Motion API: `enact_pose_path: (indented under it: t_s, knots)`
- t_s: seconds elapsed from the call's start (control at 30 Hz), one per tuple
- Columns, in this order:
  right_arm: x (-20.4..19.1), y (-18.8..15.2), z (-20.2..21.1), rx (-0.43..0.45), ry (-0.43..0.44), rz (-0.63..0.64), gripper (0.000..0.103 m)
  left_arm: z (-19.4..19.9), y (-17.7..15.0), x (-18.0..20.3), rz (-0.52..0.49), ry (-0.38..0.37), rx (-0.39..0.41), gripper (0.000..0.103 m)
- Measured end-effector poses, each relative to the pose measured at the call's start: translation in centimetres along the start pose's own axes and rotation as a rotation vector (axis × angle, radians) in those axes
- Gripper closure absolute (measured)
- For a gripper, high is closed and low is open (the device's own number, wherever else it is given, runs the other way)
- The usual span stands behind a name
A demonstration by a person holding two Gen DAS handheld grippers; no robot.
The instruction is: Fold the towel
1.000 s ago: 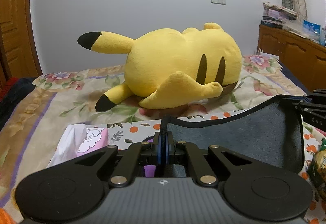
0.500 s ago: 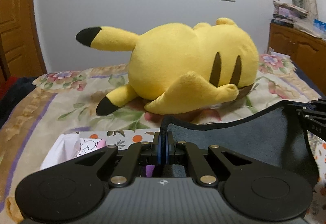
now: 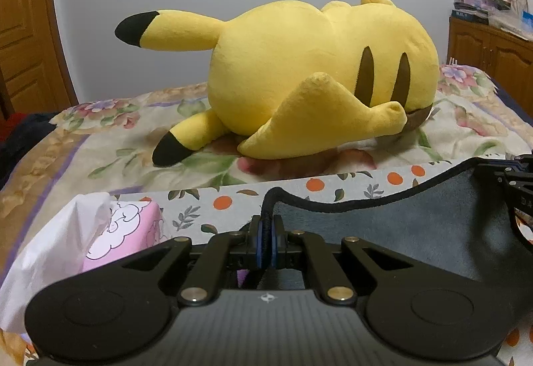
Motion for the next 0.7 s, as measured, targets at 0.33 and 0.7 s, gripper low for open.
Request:
enact_pose_path:
  t_s: [0.33,0.7]
  knots:
    - [-0.4,-0.2,1.5,0.005,0.018,-0.014,0.067,1.0,-0.2,0.7,0.002,0.003,0.016,0.063]
    - [-1.3,-2.2,6.7,-0.024,0.095,-0.102,0.066,5.7,-1.6,2.6,-0.012,-0.057,0.019,0.045]
Point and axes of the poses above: each gripper's, at about its wrist camera, not at the fingertips, and z roughly against the way its jaws point, x to its right, y to its top, the point moved 4 cm from there along -z, roughly the way its jaws point, and after that the axes turned 8 degrees about -z, right-handed, at the moved point
